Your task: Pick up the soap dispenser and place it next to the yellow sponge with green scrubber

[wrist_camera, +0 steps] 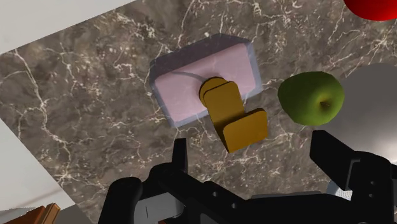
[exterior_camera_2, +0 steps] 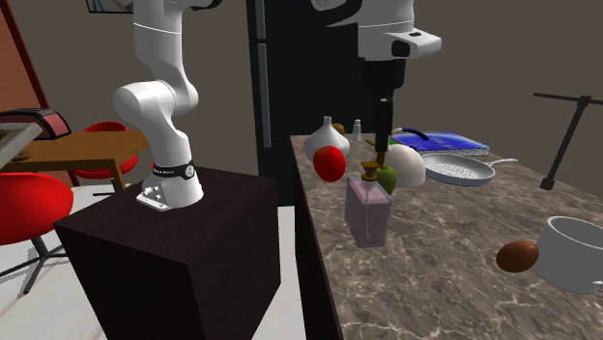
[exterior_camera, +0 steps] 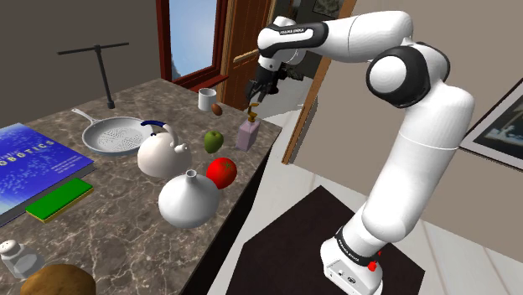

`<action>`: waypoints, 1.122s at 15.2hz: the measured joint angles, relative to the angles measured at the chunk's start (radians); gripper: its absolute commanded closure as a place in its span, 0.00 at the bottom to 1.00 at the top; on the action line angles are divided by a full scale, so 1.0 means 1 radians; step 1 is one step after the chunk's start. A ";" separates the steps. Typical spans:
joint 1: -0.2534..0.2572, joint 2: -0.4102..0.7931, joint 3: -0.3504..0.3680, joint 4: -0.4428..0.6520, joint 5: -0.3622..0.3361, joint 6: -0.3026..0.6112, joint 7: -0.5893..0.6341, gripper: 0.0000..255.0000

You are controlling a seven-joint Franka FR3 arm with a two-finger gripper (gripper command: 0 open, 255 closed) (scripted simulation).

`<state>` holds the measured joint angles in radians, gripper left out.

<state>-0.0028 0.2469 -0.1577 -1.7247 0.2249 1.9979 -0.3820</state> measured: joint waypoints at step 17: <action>0.005 0.029 0.006 -0.038 0.011 0.067 -0.006 1.00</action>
<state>0.0024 0.2755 -0.1514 -1.7623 0.2356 2.0653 -0.3881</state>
